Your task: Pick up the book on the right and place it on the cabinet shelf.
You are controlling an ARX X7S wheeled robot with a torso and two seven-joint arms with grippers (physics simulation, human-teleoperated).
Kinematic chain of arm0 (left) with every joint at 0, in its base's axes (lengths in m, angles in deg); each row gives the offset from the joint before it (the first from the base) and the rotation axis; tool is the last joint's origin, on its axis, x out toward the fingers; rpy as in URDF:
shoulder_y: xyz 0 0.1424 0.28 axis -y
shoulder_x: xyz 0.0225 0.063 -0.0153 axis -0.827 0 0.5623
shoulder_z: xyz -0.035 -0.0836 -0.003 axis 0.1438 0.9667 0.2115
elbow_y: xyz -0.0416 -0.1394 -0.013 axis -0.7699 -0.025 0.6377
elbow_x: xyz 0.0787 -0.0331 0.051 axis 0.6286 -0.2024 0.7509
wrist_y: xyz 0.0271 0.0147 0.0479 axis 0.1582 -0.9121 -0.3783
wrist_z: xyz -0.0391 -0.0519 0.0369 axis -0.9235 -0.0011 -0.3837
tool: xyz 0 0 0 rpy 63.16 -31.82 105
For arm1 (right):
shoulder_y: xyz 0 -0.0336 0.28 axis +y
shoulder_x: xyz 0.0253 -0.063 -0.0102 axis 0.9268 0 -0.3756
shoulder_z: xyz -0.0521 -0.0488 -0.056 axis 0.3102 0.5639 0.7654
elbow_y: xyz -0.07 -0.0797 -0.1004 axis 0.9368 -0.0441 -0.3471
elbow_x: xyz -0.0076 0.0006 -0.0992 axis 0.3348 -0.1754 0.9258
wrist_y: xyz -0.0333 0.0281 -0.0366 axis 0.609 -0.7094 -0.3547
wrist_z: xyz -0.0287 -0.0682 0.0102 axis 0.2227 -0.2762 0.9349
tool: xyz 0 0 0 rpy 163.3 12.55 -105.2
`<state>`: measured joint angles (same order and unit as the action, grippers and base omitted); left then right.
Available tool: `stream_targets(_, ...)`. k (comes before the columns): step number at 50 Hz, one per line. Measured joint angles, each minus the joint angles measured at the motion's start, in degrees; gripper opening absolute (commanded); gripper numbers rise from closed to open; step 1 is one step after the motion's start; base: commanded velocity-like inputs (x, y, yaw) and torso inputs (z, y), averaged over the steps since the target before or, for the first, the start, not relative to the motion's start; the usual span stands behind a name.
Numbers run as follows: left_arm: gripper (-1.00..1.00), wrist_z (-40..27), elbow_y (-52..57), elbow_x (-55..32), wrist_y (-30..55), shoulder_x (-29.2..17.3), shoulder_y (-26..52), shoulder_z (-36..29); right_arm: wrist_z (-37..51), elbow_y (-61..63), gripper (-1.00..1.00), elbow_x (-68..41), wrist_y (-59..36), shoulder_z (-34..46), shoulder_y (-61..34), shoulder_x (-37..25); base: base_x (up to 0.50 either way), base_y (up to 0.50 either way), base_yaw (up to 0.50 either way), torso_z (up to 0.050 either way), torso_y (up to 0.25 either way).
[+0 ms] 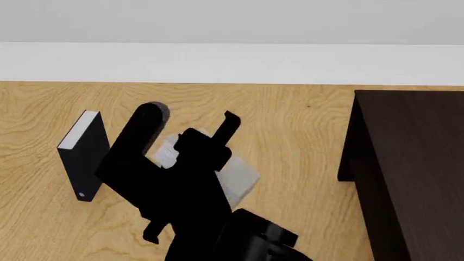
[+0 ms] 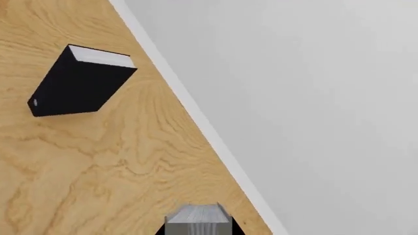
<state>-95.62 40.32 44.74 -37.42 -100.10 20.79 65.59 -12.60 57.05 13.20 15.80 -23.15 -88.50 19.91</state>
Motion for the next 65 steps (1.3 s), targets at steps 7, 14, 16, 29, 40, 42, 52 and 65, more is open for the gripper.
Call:
stream_targets(7,1.00,0.0,-0.3,-0.2,0.0,0.0,0.3,-0.2,2.2,-3.8,-1.00,2.2,-1.9,2.7,0.0,2.3,0.00,0.00,0.00,0.000,0.002)
stream_targets(14,1.00,0.0,-0.7,-0.4,0.2,0.0,0.7,-0.4,4.2,-8.0,-1.00,4.1,-4.5,4.5,-0.4,4.3,0.00,0.00,0.00,0.000,0.001)
stream_targets(16,1.00,0.0,-0.8,-0.5,0.3,0.1,0.8,-0.4,4.7,-9.2,-1.00,4.6,-5.5,5.1,-0.6,4.9,0.00,0.00,0.00,0.000,0.005)
stream_targets(29,1.00,0.0,-1.1,-1.0,0.5,0.0,1.2,-0.7,6.4,-16.2,-1.00,7.0,-10.4,9.0,-2.4,7.7,0.00,0.00,0.00,0.001,0.002)
stream_targets(40,1.00,-0.1,-1.2,-1.1,0.5,-0.1,1.4,-1.0,6.7,-20.2,-1.00,8.2,-12.6,12.1,-3.0,9.1,0.00,0.00,0.00,0.000,0.001)
stream_targets(42,1.00,-0.2,-1.2,-1.2,0.5,-0.1,1.4,-1.0,6.7,-20.9,-1.00,8.3,-12.8,12.5,-3.0,9.3,0.00,0.00,0.00,0.000,0.000)
stream_targets(52,1.00,-0.4,-1.1,-1.5,0.7,-0.3,1.7,-1.0,6.7,-25.2,-1.00,8.9,-13.3,14.5,-2.5,10.2,0.00,0.00,0.00,0.000,0.002)
stream_targets(65,1.00,-0.7,-0.9,-2.0,0.9,-0.6,1.9,-0.9,7.1,-28.9,-1.00,9.4,-14.4,15.9,-2.0,10.5,0.00,0.00,0.00,0.001,0.001)
